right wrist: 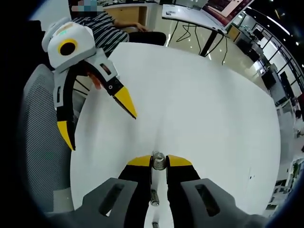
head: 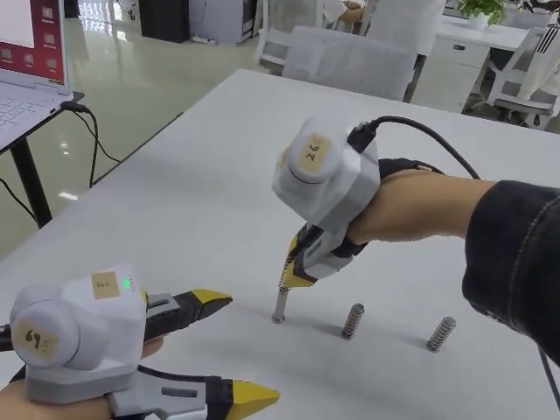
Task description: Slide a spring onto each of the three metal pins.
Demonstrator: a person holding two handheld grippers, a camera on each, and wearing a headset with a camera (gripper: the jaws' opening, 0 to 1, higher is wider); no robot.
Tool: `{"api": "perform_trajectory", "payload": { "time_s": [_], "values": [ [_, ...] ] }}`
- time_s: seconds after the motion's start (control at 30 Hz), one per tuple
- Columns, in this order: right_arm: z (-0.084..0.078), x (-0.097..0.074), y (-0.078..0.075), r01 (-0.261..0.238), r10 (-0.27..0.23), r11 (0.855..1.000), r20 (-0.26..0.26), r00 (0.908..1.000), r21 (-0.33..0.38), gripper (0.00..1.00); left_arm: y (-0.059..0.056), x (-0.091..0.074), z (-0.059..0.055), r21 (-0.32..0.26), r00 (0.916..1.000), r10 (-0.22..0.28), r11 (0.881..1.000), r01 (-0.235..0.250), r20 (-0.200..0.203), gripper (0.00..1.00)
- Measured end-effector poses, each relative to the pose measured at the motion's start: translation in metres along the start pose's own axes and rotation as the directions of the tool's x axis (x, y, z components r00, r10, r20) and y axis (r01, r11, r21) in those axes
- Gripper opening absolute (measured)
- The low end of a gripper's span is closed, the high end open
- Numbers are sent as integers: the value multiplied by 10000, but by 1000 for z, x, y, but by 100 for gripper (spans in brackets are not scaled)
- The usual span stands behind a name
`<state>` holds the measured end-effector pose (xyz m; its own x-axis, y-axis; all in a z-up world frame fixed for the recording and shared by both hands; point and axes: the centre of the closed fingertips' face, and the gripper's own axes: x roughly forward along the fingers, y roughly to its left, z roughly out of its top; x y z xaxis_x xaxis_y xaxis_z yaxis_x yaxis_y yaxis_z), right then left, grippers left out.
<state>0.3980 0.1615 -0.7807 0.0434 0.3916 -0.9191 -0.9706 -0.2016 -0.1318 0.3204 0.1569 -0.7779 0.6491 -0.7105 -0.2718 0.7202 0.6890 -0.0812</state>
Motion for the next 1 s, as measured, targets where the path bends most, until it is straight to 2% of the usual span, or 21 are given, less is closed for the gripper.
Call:
{"api": "perform_trajectory", "payload": {
  "time_s": [1.0],
  "values": [
    [-7, 16, 0, -282, 288, 9993, -255, 9993, 227, 8, 3, 2, -4, -81, 10000, -59, 10000, 58, -79, 67]
  ]
}}
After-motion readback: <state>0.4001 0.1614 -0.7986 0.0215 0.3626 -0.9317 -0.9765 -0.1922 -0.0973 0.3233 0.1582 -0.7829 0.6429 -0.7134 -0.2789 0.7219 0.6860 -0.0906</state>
